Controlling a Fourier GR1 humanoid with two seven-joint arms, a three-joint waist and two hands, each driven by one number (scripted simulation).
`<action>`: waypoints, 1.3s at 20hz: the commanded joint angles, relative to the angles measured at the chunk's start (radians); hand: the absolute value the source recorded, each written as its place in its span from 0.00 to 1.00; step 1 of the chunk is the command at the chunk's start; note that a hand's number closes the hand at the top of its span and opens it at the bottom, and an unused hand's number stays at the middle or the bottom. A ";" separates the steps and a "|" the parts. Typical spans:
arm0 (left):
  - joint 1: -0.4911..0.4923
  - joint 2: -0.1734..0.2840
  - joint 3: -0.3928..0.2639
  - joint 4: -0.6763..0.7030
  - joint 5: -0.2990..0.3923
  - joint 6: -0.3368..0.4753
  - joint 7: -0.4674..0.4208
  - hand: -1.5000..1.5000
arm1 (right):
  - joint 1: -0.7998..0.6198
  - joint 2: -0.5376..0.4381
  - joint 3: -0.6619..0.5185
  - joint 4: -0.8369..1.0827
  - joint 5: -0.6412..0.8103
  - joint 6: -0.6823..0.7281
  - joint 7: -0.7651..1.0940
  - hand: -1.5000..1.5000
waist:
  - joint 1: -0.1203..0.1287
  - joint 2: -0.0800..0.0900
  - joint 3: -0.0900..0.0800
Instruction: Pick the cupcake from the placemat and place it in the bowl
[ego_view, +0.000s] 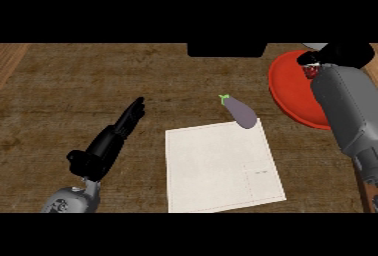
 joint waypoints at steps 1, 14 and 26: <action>0.000 0.002 -0.005 -0.052 0.011 -0.013 0.029 0.50 | 0.016 -0.017 -0.138 0.039 -0.157 -0.011 -0.092 0.00 | 0.016 0.004 0.002; 0.023 -0.027 -0.002 -0.012 -0.033 -0.011 0.012 0.50 | 0.046 -0.065 -0.207 -0.031 -0.222 -0.310 -0.306 0.00 | 0.003 -0.002 -0.001; 0.011 -0.029 0.056 -0.010 -0.022 0.000 0.037 0.50 | 0.460 -0.030 -0.308 -0.535 -0.404 -0.410 -0.289 0.00 | -0.061 -0.022 -0.002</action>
